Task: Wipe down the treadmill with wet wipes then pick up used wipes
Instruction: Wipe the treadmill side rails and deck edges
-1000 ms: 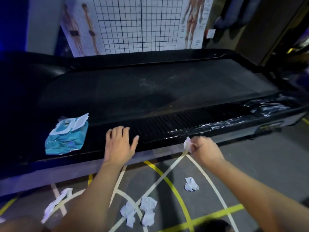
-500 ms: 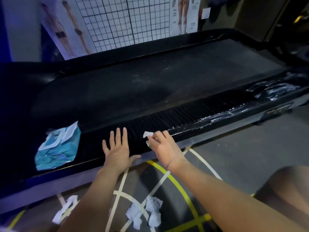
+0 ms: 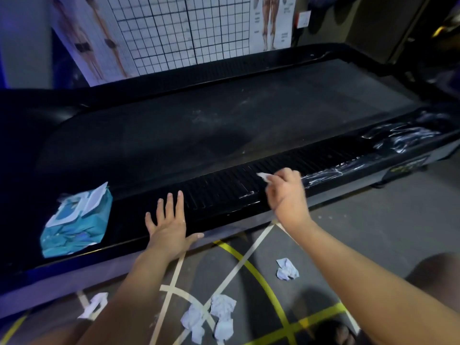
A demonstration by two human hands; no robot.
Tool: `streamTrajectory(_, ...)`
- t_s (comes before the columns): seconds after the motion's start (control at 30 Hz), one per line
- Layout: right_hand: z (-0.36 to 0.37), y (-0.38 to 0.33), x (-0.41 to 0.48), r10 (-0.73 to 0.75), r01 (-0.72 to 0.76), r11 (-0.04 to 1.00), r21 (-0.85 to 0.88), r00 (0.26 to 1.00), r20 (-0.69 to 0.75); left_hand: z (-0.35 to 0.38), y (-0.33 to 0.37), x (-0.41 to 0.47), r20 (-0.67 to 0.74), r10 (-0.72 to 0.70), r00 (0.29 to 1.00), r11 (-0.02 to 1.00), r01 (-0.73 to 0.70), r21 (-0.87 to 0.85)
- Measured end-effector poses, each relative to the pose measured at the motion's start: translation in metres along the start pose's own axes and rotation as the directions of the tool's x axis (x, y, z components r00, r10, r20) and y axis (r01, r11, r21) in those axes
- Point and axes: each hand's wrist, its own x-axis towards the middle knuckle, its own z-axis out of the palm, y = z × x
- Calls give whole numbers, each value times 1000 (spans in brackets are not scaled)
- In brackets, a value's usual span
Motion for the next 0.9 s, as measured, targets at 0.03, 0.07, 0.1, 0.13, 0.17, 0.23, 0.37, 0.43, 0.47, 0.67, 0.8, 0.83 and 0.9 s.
streamTrajectory(0.03, 7, -16, 3, -19, 16, 997, 73, 999, 39, 0, 0, 0, 3, 1, 1000, 1000, -1, -5)
streamTrajectory(0.07, 17, -28, 3, -59, 45, 991, 129, 992, 108, 0, 0, 0, 8, 1, 1000, 1000, -1, -11)
streamTrajectory(0.1, 23, -41, -3, -123, 100, 988, 118, 972, 201, 0, -1, 0, 12, 0, 1000, 1000, 1, -18)
streamTrajectory(0.13, 28, -48, -11, -176, 157, 983, 92, 946, 271, 0, -1, 0, 17, -2, 1000, 1000, 2, -24)
streamTrajectory(0.17, 28, -51, -20, -211, 195, 977, 82, 932, 294, -1, -1, 0, 23, 0, 1000, 1000, 1, -31)
streamTrajectory(0.23, 21, -39, -31, -251, 252, 967, 34, 927, 279, -2, -1, 1, 33, 5, 999, 999, -4, -45)
streamTrajectory(0.37, 3, -2, -28, -210, 234, 964, -123, 961, 180, -2, -2, 1, 34, 8, 999, 998, -6, -59)
streamTrajectory(0.43, -4, 10, -22, -130, 155, 970, -186, 981, 142, -2, -2, 1, 40, 11, 999, 998, -8, -64)
streamTrajectory(0.47, -6, 14, -18, -81, 102, 980, -173, 988, 128, -3, -2, 1, 46, 11, 999, 998, -8, -62)
streamTrajectory(0.67, -8, -19, 19, 124, -151, 983, 108, 966, 226, -5, -2, 2, 73, 14, 997, 997, -9, -70)
streamTrajectory(0.8, 10, -36, 15, -47, 65, 998, -24, 886, 461, -5, -2, 2, 76, 18, 997, 997, -12, -76)
streamTrajectory(0.83, 12, -37, 14, -19, 66, 995, -79, 871, 490, -5, -2, 2, 76, 18, 997, 997, -11, -80)
streamTrajectory(0.9, 13, -38, 13, 19, 71, 985, -158, 861, 509, -5, -3, 2, 73, 19, 997, 996, -13, -84)
